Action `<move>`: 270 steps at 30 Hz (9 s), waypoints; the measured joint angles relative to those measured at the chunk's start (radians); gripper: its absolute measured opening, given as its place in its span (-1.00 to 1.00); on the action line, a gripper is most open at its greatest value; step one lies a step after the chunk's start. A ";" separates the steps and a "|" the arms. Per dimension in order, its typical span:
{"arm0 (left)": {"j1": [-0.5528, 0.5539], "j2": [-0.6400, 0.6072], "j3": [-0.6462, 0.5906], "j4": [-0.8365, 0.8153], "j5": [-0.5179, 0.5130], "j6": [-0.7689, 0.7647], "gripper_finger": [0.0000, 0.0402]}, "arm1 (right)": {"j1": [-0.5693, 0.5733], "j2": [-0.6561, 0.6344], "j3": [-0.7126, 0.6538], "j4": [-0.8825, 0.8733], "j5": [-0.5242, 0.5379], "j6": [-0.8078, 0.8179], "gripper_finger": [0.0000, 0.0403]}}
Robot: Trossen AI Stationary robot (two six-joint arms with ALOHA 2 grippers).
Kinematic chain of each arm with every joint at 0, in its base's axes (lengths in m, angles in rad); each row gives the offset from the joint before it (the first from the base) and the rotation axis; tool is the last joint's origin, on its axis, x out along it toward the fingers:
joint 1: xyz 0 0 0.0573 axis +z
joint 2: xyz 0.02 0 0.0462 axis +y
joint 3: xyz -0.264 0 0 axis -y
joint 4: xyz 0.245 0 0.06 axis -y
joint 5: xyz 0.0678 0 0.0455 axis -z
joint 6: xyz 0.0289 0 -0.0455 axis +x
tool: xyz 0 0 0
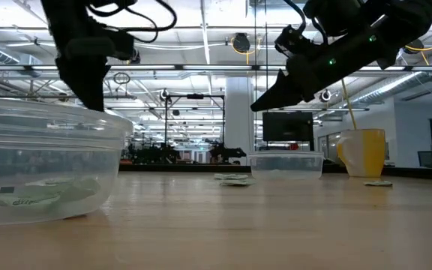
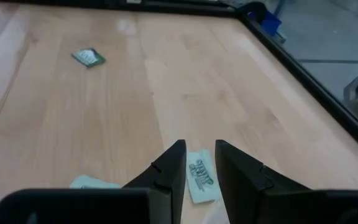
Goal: Pick and place Stevia / Truvia into bins
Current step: Put the truvia packet into the transparent container
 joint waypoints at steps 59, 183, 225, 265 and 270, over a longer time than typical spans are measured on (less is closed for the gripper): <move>0.139 -0.001 -0.257 0.327 0.170 0.269 -0.56 | -0.015 0.000 0.000 0.037 -0.038 -0.059 -0.63; 0.060 -0.013 -0.440 0.510 0.318 0.468 -0.11 | -0.014 0.000 -0.001 -0.001 -0.038 -0.104 -0.63; 0.047 -0.044 -0.444 0.800 0.499 0.346 -0.88 | -0.014 0.000 0.000 -0.002 -0.037 -0.105 -0.63; -0.396 0.173 -0.224 1.027 0.283 0.103 -0.73 | -0.055 0.000 0.000 -0.001 -0.037 -0.105 -0.63; -0.396 0.249 -0.156 0.957 0.283 0.086 -0.72 | -0.055 0.000 0.000 -0.001 -0.037 -0.105 -0.63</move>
